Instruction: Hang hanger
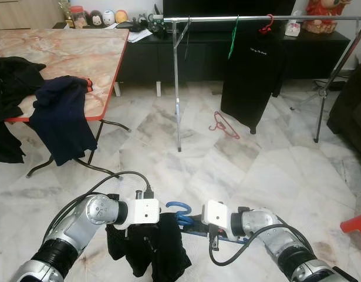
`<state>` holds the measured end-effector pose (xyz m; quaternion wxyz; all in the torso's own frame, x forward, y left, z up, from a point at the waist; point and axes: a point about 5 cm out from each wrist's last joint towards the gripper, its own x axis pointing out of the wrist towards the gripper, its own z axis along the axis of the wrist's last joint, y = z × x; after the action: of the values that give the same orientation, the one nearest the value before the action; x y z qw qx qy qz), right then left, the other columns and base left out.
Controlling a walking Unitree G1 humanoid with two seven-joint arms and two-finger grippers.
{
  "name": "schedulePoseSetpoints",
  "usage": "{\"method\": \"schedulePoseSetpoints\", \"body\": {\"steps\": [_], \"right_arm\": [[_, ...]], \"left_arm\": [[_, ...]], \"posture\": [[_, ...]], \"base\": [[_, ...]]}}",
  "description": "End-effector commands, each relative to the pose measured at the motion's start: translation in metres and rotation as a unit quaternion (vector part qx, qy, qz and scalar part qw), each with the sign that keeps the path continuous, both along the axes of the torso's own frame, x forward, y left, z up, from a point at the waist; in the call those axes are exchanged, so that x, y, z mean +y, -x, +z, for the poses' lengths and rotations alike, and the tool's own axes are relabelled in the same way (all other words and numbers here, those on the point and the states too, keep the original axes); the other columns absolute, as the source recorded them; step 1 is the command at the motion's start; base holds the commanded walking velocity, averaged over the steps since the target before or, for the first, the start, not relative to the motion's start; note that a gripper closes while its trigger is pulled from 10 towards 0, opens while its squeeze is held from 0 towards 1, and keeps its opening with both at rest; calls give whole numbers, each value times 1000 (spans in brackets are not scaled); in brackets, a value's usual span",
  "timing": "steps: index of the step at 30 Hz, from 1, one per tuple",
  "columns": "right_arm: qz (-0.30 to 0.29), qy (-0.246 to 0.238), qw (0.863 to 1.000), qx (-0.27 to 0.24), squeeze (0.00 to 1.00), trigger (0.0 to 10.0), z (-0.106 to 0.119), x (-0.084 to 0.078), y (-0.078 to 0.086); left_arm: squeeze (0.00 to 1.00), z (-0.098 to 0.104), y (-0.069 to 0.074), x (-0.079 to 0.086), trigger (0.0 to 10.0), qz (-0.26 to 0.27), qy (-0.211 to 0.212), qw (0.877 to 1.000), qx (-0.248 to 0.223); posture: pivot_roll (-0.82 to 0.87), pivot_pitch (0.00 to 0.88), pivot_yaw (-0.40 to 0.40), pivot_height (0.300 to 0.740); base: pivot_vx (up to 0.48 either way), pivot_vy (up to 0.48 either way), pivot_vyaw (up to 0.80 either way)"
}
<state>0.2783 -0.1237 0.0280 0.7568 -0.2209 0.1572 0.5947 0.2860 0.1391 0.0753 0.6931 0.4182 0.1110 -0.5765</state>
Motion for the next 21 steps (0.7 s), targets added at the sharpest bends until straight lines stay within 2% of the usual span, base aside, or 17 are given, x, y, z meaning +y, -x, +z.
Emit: {"method": "schedulePoseSetpoints", "body": {"steps": [1,10,16,21], "right_arm": [[-1,2,1000,0,0,0,-1,-1,0],[-18,-9,1000,-9,0,0,-1,0,0],[-69,-16,997,-26,0,0,-1,-9,-4],[-85,-15,996,-27,0,0,-2,-15,-3]], "left_arm": [[1000,8,-5,-2,10000,-1,9,1000,-11],[1000,11,-8,-2,10000,8,16,1000,-24],[1000,25,-24,-2,10000,59,55,993,-81],[1000,36,-29,-4,10000,76,87,988,-100]], "posture": [[-24,8,-12,740],[-22,8,-12,740],[-26,17,-11,740],[-29,21,-11,740]], "base": [[0,0,0],[0,0,0],[0,0,0],[0,0,0]]}}
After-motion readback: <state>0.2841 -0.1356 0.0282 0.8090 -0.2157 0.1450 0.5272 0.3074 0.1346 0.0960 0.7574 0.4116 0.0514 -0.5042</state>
